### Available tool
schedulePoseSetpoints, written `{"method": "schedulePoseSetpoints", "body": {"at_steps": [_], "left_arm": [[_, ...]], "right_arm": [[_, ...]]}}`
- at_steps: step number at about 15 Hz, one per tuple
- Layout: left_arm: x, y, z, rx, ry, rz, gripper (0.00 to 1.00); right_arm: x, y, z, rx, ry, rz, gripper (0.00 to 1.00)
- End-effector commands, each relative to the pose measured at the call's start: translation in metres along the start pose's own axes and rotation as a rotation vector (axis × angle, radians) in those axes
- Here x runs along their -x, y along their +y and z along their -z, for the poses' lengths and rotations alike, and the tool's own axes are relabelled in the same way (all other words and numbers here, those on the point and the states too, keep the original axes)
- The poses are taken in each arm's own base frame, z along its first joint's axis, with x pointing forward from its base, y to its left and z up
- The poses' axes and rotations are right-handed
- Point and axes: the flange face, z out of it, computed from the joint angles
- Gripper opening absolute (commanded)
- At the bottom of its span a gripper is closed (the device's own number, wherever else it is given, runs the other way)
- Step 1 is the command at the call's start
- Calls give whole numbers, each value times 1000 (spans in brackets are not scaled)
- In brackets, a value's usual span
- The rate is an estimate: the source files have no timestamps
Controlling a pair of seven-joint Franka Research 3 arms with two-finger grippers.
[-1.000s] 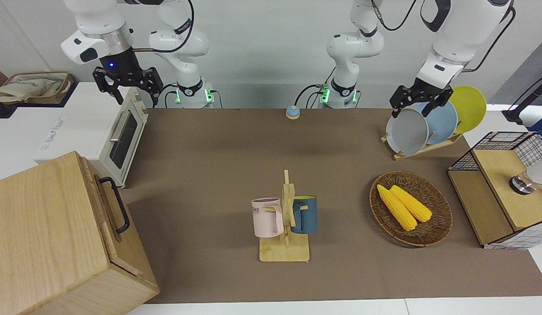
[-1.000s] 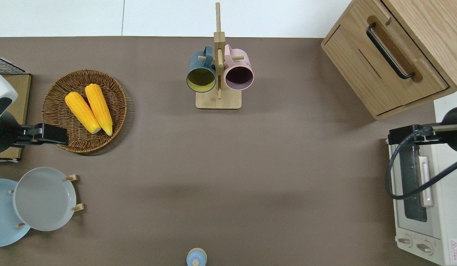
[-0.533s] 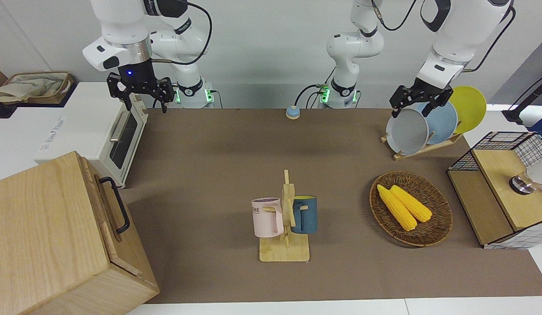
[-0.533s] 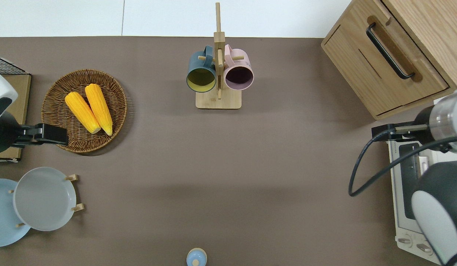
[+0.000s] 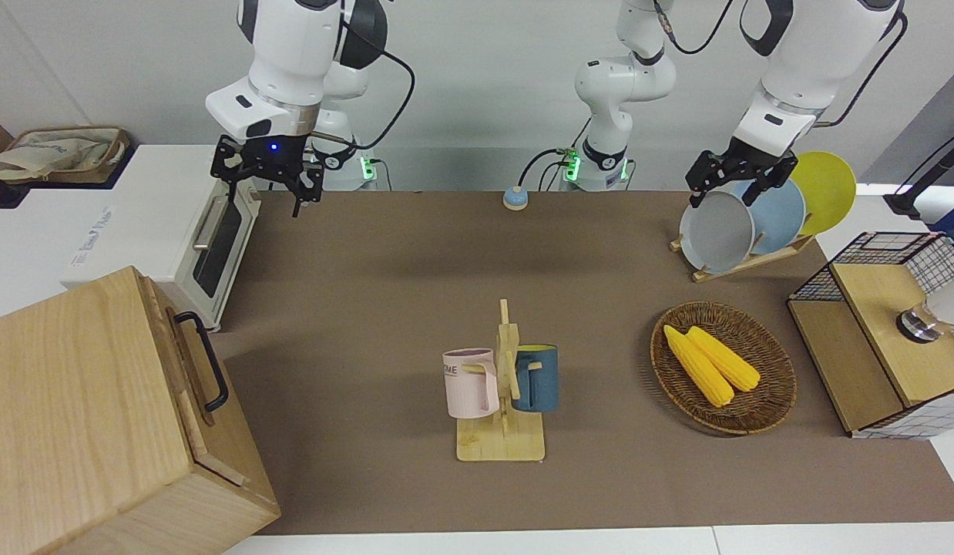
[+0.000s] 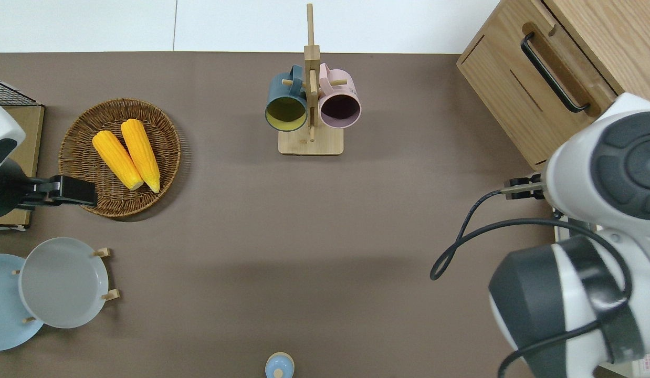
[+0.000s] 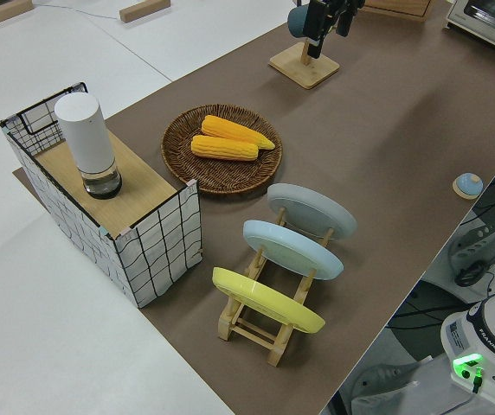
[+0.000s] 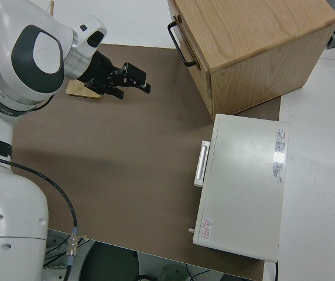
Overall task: Slide drawer open with right arm
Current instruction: 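Raise the right arm and reach the right gripper toward the drawer handle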
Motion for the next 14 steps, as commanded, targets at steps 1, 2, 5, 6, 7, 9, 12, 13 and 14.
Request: {"method": "schedulePoseSetpoints", "body": {"at_steps": [1,2,5,6,7,9,12,13,14], "left_arm": [[3,-1,4,-13,4,-8,998],[3,0,4,-13,4,-10,995],[3,-1,4,-13,4,-7,995],[3,-1,5,-13,4,-8,995],[3,-1,4,-13,4,-8,998],[3,-1,4,-13,4,-8,998],[3,0,4,-13,2,-8,998],[3,-1,4,-13,4,-8,998],[3,0,4,-13,2,-10,995]], "right_arm": [[-7,-28,-10,125,41,-11,985],[-8,-33,-12,156,48,-2,985],[-10,-46,-18,290,81,46,983],[-10,-53,-25,332,89,53,983],[-11,-58,-31,360,97,44,983],[-10,-74,-38,381,110,23,983],[-10,-98,-47,456,130,24,983],[-10,-105,-50,482,140,17,983],[-10,-113,-53,494,146,17,983]]}}
